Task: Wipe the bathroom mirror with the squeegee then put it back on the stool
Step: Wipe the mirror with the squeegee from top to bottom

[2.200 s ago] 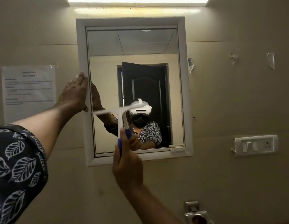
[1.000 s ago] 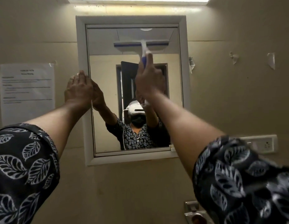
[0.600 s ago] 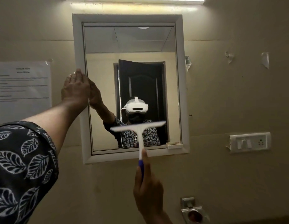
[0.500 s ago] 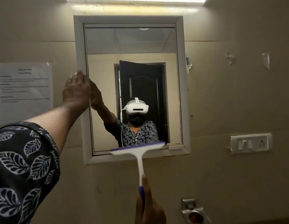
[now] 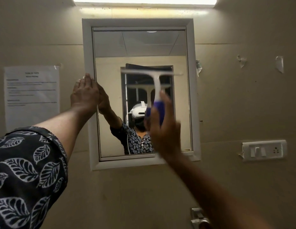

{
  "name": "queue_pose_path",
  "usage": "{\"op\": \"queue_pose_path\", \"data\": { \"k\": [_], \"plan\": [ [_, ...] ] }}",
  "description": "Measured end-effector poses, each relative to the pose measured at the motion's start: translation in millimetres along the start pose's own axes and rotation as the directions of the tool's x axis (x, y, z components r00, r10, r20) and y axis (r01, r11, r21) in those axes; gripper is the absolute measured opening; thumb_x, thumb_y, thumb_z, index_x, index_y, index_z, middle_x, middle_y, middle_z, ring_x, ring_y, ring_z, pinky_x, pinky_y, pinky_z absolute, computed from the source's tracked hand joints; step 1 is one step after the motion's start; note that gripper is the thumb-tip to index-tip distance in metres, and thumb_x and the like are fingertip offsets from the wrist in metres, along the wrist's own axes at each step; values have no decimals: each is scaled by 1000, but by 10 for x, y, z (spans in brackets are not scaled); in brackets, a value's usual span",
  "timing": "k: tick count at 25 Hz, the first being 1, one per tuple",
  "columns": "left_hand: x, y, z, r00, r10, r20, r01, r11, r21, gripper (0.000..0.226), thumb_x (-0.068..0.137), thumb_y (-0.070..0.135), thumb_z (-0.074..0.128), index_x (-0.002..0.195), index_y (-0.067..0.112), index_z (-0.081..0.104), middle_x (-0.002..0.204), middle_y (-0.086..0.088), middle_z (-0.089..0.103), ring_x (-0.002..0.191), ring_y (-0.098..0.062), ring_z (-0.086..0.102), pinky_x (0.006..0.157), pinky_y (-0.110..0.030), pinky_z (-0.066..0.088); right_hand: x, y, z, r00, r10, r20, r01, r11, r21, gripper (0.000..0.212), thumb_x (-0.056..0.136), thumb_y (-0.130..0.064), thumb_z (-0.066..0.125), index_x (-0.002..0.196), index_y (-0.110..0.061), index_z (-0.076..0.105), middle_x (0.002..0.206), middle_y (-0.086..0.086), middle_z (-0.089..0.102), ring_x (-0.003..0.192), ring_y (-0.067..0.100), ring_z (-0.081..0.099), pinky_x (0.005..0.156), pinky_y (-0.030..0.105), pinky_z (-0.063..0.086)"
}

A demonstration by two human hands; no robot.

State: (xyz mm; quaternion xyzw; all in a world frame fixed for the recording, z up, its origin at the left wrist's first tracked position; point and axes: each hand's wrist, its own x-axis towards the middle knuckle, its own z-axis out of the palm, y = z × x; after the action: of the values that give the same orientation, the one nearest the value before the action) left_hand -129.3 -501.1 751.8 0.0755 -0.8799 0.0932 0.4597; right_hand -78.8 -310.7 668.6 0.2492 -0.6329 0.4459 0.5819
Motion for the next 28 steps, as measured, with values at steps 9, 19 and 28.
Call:
{"op": "queue_pose_path", "data": {
  "k": [9, 19, 28],
  "plan": [
    [24, 4, 39, 1000, 4, -19, -3, 1000, 29, 83, 86, 1, 60, 150, -3, 8, 158, -22, 4, 147, -34, 11, 121, -40, 12, 1751, 144, -301, 998, 66, 18, -59, 964, -259, 40, 99, -25, 36, 139, -17, 31, 116, 10, 60, 85, 17, 58, 51, 8, 38],
    [-2, -16, 11, 1000, 16, 9, -16, 998, 62, 89, 84, 0, 63, 151, -1, 3, 158, -20, 0, 147, -33, 6, 121, -39, 9, -475, 874, -298, 998, 22, 62, -6, 970, -243, 46, 98, -25, 36, 141, -27, 20, 59, -1, 54, 41, 7, 48, 36, 18, 42],
    [-13, -1, -4, 999, 15, 31, -18, 996, 89, 91, 84, 2, 64, 151, -2, 2, 158, -21, -1, 147, -33, 6, 121, -39, 8, -2029, 969, -646, 977, 153, 148, -95, 936, -338, 37, 98, -44, 27, 131, -31, 34, 55, 0, 62, 35, -9, 28, 37, 0, 30]
  ]
}}
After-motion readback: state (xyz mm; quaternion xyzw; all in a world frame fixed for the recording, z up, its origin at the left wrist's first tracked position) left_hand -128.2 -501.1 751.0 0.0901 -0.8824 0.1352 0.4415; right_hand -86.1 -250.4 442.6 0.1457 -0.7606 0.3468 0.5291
